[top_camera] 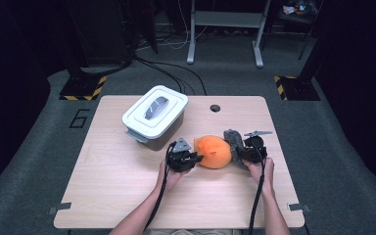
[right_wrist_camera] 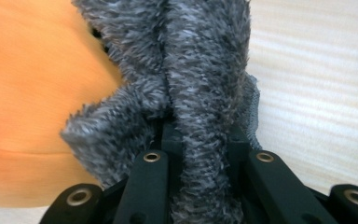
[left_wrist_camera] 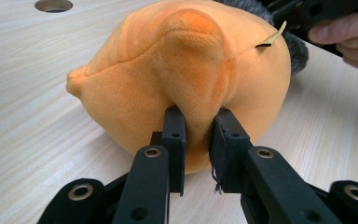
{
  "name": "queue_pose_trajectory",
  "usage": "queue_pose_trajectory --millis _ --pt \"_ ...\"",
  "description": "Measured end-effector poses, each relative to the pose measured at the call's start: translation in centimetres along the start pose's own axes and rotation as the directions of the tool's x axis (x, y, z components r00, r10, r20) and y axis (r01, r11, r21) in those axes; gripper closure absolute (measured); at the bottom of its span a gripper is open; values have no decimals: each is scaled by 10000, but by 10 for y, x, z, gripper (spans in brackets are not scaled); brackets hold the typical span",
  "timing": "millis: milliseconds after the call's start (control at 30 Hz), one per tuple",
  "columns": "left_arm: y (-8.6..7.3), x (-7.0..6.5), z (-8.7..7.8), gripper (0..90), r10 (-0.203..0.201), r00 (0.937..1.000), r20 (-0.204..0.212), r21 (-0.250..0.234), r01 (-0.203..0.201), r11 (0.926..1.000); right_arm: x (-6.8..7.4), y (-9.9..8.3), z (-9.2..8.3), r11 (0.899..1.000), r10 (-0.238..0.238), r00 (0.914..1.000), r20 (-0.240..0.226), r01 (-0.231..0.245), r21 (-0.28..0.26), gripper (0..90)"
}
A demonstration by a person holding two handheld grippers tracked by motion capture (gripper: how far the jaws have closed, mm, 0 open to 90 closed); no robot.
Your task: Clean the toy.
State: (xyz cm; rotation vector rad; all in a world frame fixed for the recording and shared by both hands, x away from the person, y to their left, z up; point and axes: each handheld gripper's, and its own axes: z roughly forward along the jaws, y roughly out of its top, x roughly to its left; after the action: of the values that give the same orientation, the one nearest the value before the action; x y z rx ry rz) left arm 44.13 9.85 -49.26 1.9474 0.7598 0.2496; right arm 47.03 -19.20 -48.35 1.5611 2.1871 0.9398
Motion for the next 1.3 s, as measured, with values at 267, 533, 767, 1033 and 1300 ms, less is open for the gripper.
queue_pose_trajectory --millis 267,533,767,1033,1300 --pt "-1 1 0 769 -206 9998 29 29 206 9998 -8 -7 11 9990 254 9995 -162 -248 363 761" --pt "-1 2 -1 769 -189 9998 -7 -11 189 9998 -10 2 -28 9981 48 9999 -131 -56 -619 762" --pt "0 1 -1 769 -91 10000 -35 -2 91 10000 8 18 -63 9890 -225 9941 -1064 66 -1475 762" --pt "1 1 -1 769 134 9999 -81 51 -134 9999 48 37 -70 9797 -1168 9740 -1939 810 -1831 761" --pt "2 0 -1 769 154 9998 -87 21 -154 9999 77 48 -53 9797 -1573 9518 -2634 1168 -1629 762"
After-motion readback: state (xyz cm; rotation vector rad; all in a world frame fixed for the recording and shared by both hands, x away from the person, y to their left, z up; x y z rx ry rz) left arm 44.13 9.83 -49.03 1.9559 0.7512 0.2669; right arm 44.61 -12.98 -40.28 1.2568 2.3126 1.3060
